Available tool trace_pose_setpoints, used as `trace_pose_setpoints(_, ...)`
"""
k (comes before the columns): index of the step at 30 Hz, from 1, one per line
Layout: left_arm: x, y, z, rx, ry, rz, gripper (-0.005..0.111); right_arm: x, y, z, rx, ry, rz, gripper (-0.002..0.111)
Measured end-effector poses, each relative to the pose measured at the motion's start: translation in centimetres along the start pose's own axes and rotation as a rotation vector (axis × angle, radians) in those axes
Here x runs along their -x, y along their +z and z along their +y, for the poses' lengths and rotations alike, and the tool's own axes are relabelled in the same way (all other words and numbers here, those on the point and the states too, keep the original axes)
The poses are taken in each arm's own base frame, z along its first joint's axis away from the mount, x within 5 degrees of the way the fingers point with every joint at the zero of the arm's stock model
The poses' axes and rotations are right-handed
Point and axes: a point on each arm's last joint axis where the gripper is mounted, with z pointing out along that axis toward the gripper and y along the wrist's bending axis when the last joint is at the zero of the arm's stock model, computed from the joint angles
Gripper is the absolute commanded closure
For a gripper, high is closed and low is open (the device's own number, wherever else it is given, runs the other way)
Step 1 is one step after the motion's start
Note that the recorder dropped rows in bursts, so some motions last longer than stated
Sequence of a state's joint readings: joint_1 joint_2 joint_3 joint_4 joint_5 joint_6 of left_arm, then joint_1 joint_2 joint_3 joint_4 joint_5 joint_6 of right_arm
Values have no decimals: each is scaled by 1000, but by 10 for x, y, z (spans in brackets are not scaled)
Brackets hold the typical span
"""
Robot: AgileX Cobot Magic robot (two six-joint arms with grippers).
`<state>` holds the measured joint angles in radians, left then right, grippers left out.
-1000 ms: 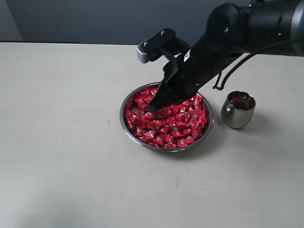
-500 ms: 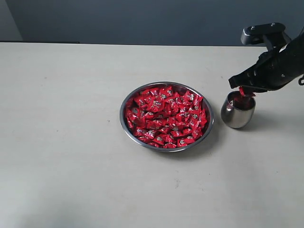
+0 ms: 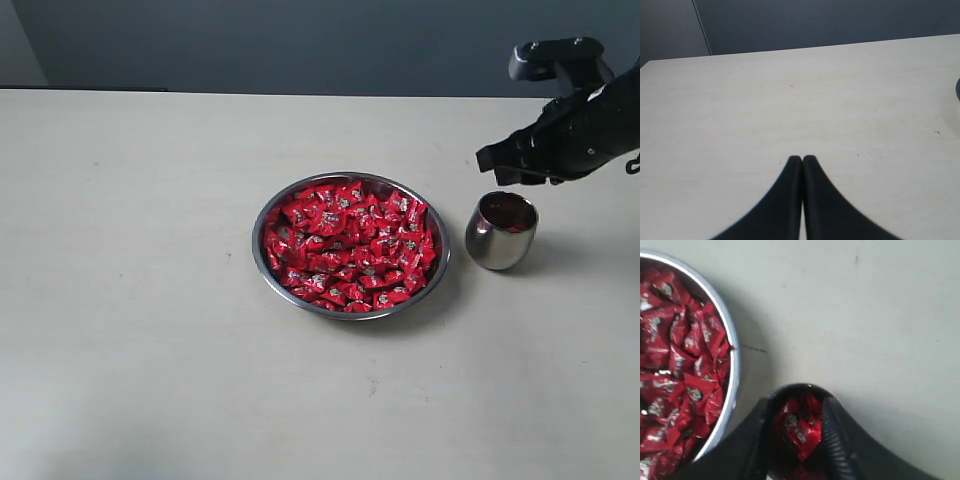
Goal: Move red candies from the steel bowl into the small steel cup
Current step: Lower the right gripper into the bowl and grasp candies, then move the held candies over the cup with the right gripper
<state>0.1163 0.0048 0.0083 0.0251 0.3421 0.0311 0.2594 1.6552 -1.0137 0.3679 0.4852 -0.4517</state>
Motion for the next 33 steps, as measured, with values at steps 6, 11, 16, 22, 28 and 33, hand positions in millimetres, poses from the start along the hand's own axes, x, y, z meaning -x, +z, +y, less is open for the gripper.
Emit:
trace_pose_setpoints(6, 0, 0, 0, 0, 0, 0, 106, 8, -5, 51, 129, -113, -62, 76)
trace_pose_setpoints(11, 0, 0, 0, 0, 0, 0, 106, 16, 11, 95, 219, -227, -54, 60)
trace_pose_setpoints(16, 0, 0, 0, 0, 0, 0, 106, 29, 38, 125, 266, -295, -39, 60)
trace_pose_setpoints(22, 0, 0, 0, 0, 0, 0, 106, 46, 83, 141, 296, -287, -14, 60)
trace_pose_setpoints(28, 0, 0, 0, 0, 0, 0, 106, 45, 121, 142, 299, -283, 37, 61)
trace_pose_setpoints(33, 0, 0, 0, 0, 0, 0, 106, 36, 136, 141, 302, -281, 82, 96)
